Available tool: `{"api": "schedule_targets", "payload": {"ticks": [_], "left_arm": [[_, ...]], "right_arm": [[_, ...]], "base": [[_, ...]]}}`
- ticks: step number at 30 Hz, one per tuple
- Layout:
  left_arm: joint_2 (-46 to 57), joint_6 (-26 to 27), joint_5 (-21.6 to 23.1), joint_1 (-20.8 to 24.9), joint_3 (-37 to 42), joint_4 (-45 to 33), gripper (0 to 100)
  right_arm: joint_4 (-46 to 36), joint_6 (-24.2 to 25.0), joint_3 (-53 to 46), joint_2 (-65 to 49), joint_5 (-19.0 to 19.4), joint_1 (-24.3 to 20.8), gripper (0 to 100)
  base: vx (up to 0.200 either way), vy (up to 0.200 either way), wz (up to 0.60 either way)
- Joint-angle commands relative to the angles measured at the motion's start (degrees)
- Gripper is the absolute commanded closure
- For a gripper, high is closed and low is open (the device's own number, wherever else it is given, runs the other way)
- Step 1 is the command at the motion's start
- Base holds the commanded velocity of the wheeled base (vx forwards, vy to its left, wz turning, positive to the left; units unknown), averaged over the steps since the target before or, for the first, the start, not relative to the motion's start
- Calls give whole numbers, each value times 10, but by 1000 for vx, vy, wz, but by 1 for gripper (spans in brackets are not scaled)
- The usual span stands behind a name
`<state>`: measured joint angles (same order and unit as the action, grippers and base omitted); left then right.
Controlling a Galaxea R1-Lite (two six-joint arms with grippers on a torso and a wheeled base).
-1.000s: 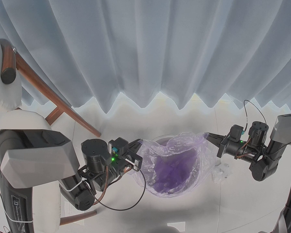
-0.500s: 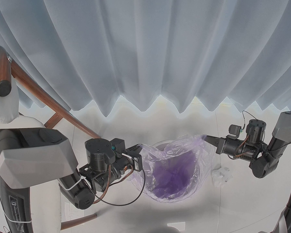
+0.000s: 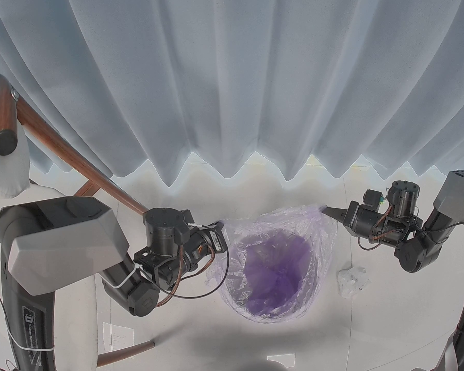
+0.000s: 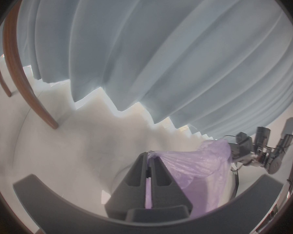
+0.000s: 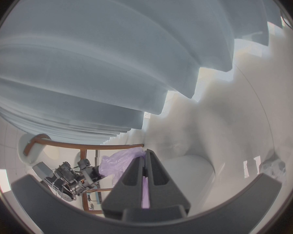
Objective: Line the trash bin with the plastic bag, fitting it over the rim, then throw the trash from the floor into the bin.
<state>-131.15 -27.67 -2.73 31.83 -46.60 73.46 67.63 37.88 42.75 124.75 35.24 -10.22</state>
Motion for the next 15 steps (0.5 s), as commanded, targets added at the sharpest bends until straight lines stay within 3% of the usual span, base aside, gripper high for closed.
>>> {"api": "schedule_targets", "payload": {"ticks": [1,6,15], "left_arm": [[-45,-27,-25,-16,-64,-54,100],[-59,-63,-39,-14,-107,-104,100],[-85,-67,-58,-11,-162,-122,100]], "right_arm": [[-29,31,28,8,-4,0,100],[-32,33,49,36,-27,0,100],[-61,34,65,60,-56,5,100]], "base": [[0,0,0],[0,0,0],[0,0,0]]}}
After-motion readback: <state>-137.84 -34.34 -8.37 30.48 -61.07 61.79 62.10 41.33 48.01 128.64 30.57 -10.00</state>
